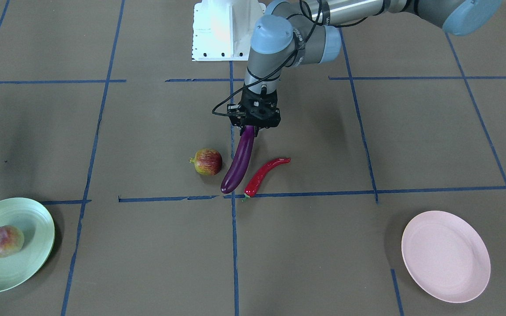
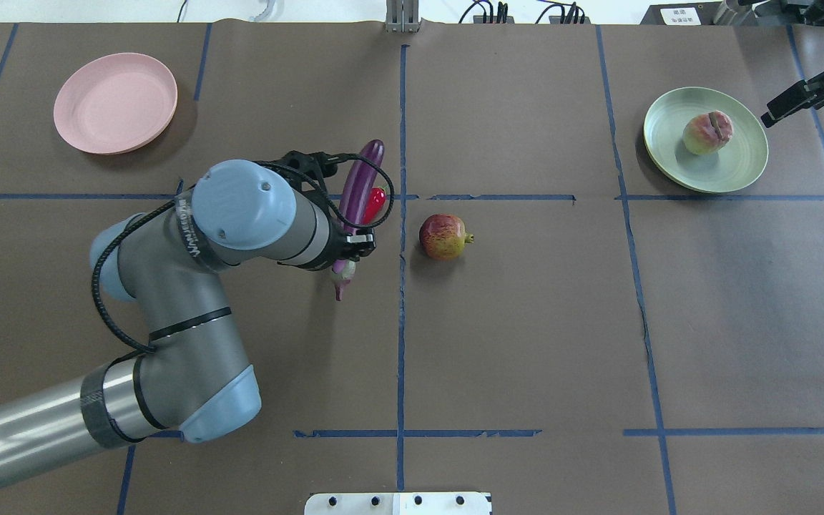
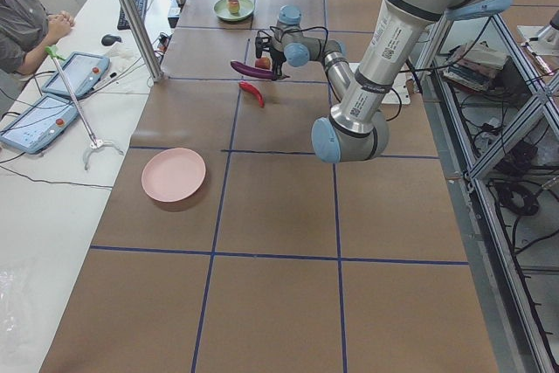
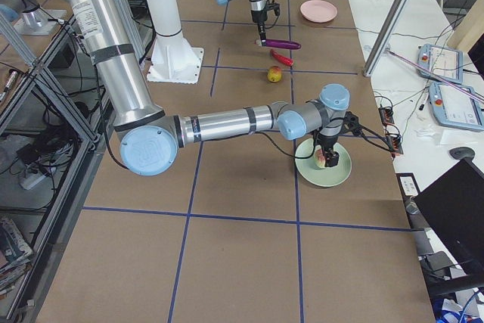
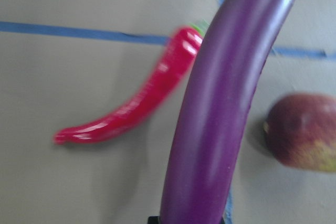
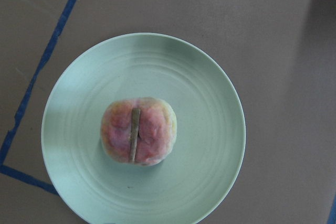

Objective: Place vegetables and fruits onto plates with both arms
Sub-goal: 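Carry the eggplant to the pink plate and release it while the right gripper rises, then grasp the pomegranate with the right gripper and lift it, then lower the pomegranate onto the green plate and open the right gripper, then reach the left gripper to the red chili pepper and grasp it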

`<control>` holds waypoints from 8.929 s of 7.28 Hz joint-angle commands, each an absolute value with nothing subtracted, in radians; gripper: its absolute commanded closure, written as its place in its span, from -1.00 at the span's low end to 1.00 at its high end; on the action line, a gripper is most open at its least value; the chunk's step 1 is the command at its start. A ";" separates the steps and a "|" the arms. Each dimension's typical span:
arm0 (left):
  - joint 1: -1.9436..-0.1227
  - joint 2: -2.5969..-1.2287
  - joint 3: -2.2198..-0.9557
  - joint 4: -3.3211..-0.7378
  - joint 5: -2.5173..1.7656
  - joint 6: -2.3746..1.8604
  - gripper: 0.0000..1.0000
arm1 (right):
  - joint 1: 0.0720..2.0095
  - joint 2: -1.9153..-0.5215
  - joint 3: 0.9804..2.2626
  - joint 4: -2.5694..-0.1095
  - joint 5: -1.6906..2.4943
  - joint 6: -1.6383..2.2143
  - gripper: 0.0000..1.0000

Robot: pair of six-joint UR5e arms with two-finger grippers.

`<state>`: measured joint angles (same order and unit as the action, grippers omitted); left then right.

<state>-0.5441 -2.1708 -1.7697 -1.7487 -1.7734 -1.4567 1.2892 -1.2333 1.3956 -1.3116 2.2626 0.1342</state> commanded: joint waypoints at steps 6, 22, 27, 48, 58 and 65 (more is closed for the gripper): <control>-0.981 -2.135 -1.284 -1.784 -1.778 -1.351 0.91 | 1.252 -1.220 1.426 -1.315 2.266 0.214 -1.00; -1.207 -1.893 -1.371 -1.973 -2.210 -0.635 -1.00 | 0.617 -0.795 1.617 -1.632 1.927 1.139 -1.00; -1.206 -1.891 -1.385 -1.973 -2.209 -0.647 -1.00 | 0.554 -0.695 1.437 -1.692 1.788 1.043 -1.00; -1.195 -1.885 -1.402 -1.982 -2.206 -0.707 -1.00 | 1.051 -1.149 1.362 -1.439 1.970 0.169 0.97; -0.842 -2.115 -1.509 -1.977 -2.194 -0.865 -1.00 | 1.196 -1.178 1.518 -1.450 2.241 0.325 -1.00; -0.566 -2.402 -1.235 -1.982 -1.700 -0.969 -0.71 | 1.195 -1.262 1.625 -1.456 2.238 0.331 -1.00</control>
<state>-0.5872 -2.3821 -1.2632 -1.9790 -1.7523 -0.9680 1.1950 -1.2620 1.6261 -1.4552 2.2381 0.3313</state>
